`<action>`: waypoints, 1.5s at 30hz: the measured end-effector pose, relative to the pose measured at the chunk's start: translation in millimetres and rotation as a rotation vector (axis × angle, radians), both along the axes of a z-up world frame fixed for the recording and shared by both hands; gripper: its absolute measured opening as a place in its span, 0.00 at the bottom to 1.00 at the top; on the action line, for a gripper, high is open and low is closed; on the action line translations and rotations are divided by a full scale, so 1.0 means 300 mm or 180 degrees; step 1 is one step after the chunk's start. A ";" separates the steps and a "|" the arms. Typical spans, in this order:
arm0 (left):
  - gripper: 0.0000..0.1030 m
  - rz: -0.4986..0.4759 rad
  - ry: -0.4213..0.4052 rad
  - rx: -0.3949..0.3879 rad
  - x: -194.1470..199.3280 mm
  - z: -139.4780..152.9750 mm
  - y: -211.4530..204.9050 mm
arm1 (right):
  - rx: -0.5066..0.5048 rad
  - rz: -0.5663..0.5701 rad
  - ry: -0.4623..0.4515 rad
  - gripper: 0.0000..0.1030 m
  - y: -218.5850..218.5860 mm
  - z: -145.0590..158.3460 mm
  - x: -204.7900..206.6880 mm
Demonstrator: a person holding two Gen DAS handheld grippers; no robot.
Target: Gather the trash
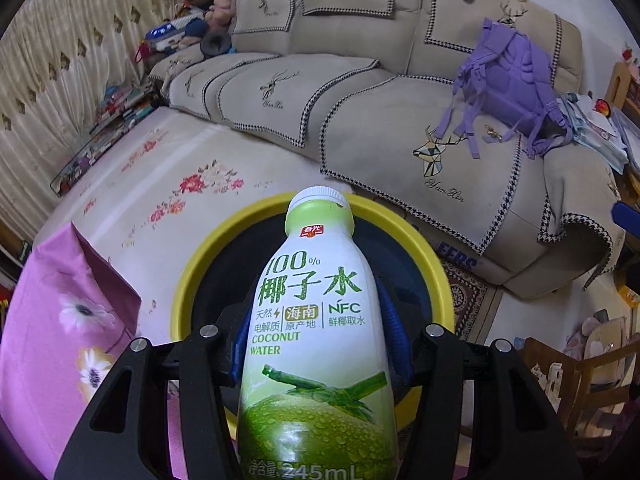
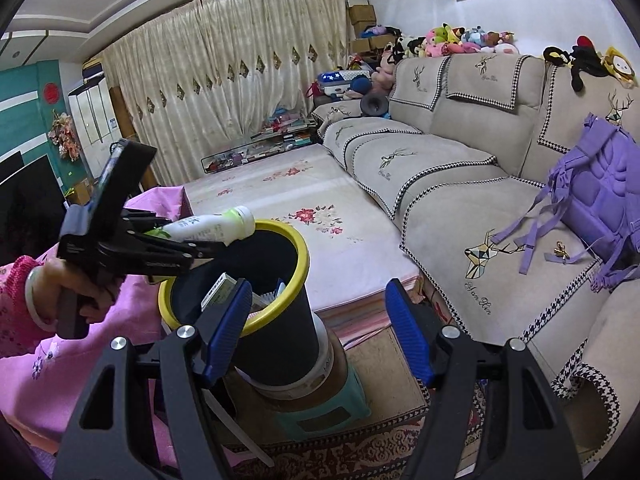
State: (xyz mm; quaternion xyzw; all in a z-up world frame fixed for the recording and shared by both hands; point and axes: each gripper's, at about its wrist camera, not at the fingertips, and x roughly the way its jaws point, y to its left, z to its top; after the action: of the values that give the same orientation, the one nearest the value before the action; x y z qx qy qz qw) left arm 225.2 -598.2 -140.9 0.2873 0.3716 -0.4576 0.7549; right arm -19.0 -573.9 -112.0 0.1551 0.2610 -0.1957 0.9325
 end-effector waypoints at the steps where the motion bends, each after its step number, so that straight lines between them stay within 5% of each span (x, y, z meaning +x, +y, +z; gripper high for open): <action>1: 0.53 0.0036 0.0007 0.0004 0.005 -0.010 -0.004 | -0.0005 0.0000 0.0003 0.64 0.003 0.001 0.002; 3: 0.61 0.0092 -0.0019 -0.0019 0.020 -0.010 0.004 | -0.0020 0.0017 0.0005 0.64 0.013 0.007 0.007; 5: 0.80 0.0162 -0.0056 -0.0087 0.028 0.016 0.032 | -0.0034 0.0031 -0.0003 0.64 0.029 0.017 0.012; 10: 0.90 0.0369 0.0007 -0.0461 0.022 0.179 0.238 | -0.0088 0.0158 -0.0027 0.64 0.078 0.047 0.034; 13: 0.95 0.0562 -0.0205 -0.0703 -0.026 0.293 0.432 | -0.0109 0.0281 -0.0032 0.65 0.128 0.061 0.059; 22: 0.95 0.1620 -0.0921 -0.0845 -0.200 0.432 1.073 | -0.0124 0.0754 -0.0045 0.76 0.342 0.123 0.177; 31: 0.95 0.2967 -0.0926 -0.1159 -0.334 0.453 1.681 | -0.0409 0.0919 -0.0135 0.83 0.563 0.217 0.223; 39: 0.95 0.3144 -0.0989 -0.1331 -0.494 0.444 1.858 | -0.0716 0.0988 -0.0196 0.89 0.709 0.274 0.165; 45: 0.95 0.3166 -0.0916 -0.1384 -0.579 0.425 1.850 | -0.0724 0.1030 -0.0225 0.89 0.742 0.288 0.134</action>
State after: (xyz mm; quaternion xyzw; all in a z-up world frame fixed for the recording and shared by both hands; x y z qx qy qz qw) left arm 51.5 -43.1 -13.3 -0.0252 0.2526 -0.0687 0.9648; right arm 21.3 -351.4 -25.7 0.0115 0.2259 -0.0659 0.9718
